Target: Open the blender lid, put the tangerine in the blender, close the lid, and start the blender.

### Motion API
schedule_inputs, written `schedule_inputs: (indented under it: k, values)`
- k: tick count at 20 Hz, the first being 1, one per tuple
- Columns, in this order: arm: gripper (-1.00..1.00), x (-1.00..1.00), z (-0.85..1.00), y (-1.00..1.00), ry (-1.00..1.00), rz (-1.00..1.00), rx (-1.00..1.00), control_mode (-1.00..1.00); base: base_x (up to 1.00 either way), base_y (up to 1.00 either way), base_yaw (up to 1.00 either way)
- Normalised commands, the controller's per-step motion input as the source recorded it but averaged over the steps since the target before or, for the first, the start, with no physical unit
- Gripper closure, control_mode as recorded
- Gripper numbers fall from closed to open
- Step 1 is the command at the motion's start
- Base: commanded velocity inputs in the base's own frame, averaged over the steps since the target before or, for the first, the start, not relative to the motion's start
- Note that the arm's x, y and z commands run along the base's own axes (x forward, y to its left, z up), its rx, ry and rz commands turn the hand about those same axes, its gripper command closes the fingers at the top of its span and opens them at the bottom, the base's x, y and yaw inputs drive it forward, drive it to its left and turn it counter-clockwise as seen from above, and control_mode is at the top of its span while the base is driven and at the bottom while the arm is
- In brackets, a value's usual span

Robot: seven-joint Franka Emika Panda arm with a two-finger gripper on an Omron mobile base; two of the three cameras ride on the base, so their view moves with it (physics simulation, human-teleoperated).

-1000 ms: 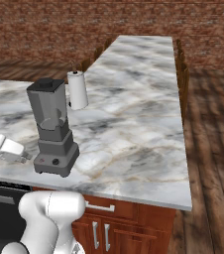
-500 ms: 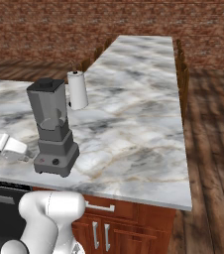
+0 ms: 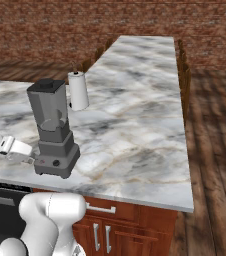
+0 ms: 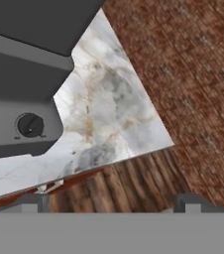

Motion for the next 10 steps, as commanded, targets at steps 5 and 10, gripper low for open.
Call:
schedule_inputs:
  k: [5, 10]
  values:
    - [-1.00, 0.20, -0.23, 0.00, 0.00, 0.02, 0.00, -1.00, 0.00, 0.00, 0.00]
    - [-1.00, 0.29, -0.19, 0.00, 0.00, 0.05, 0.00, -1.00, 0.00, 0.00, 0.00]
